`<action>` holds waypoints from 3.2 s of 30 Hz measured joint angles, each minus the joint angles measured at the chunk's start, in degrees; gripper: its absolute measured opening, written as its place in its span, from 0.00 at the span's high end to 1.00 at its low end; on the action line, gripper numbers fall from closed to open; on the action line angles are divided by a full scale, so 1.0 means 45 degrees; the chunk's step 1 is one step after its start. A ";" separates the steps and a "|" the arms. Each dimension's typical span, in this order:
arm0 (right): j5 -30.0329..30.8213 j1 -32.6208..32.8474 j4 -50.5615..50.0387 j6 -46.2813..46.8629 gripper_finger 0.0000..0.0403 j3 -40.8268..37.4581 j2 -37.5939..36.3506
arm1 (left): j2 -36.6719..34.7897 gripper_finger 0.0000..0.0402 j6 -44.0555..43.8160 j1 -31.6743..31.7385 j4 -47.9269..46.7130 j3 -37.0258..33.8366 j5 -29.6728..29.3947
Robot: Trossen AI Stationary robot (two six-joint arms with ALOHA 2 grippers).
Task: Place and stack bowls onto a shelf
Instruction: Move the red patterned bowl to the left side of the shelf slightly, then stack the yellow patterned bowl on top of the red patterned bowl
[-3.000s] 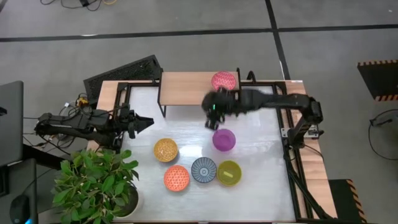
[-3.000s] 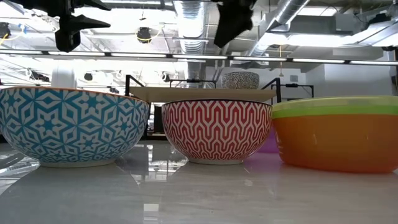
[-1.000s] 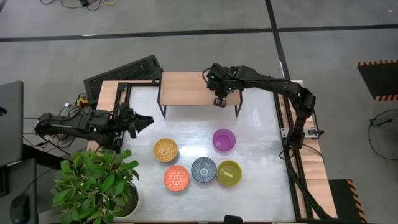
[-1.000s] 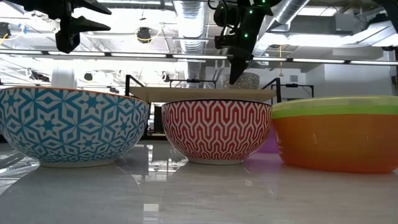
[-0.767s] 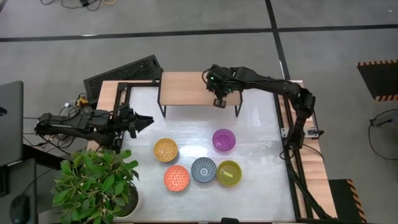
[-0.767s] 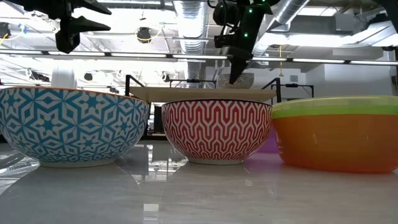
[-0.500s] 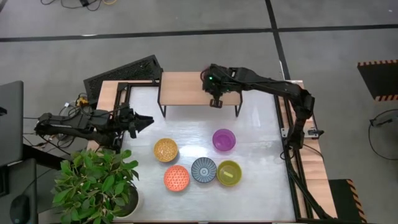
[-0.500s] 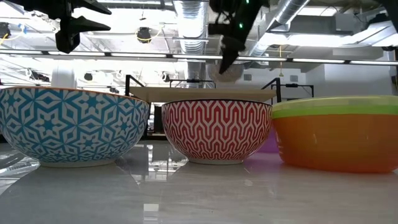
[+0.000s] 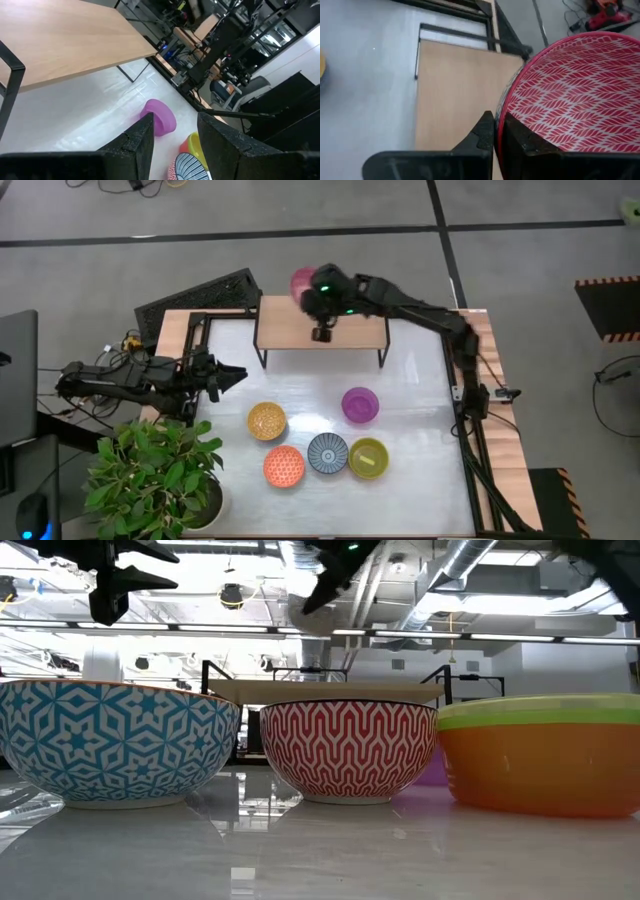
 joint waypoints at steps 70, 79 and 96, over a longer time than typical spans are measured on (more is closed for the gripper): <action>-0.2360 -0.0549 -0.0597 -0.0957 0.54 0.0708 0.1993 | 0.0000 0.66 -0.0079 0.0000 -0.0219 0.0000 -0.0020; -0.1909 0.0282 -0.0855 0.0293 0.43 0.1064 0.0868 | 0.0000 0.66 0.0014 -0.0003 -0.0210 0.0000 0.0004; -0.0860 0.4203 0.0791 0.4847 0.44 0.1084 0.3121 | 0.0000 0.66 0.0023 0.0000 -0.0353 -0.0003 -0.0506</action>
